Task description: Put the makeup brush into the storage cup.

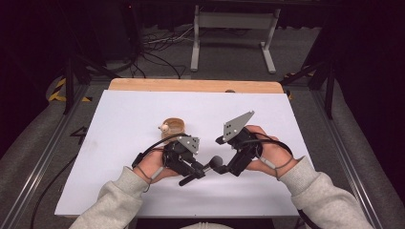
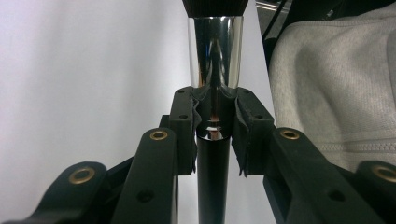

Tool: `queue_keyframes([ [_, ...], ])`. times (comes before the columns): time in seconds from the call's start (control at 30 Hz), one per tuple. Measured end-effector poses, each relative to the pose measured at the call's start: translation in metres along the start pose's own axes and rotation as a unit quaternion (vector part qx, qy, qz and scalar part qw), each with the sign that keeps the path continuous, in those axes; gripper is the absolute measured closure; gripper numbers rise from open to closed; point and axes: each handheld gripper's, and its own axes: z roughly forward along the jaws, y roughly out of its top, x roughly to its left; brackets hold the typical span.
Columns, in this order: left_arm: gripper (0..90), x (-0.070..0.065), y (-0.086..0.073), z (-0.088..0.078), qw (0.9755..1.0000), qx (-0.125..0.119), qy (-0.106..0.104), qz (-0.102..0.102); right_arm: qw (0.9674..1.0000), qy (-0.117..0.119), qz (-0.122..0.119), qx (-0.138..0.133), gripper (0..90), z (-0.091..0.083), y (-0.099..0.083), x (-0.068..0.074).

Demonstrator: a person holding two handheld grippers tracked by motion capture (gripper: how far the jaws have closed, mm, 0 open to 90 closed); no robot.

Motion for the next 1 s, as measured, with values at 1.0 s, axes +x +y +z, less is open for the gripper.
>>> queue_keyframes([
  [1.0, 72.3, 0.004, 0.000, -0.022, 0.9976, -0.044, 0.053, -0.011, 0.9482, -0.163, 0.090, -0.258, 1.2, -0.033, -0.085, 0.004],
])
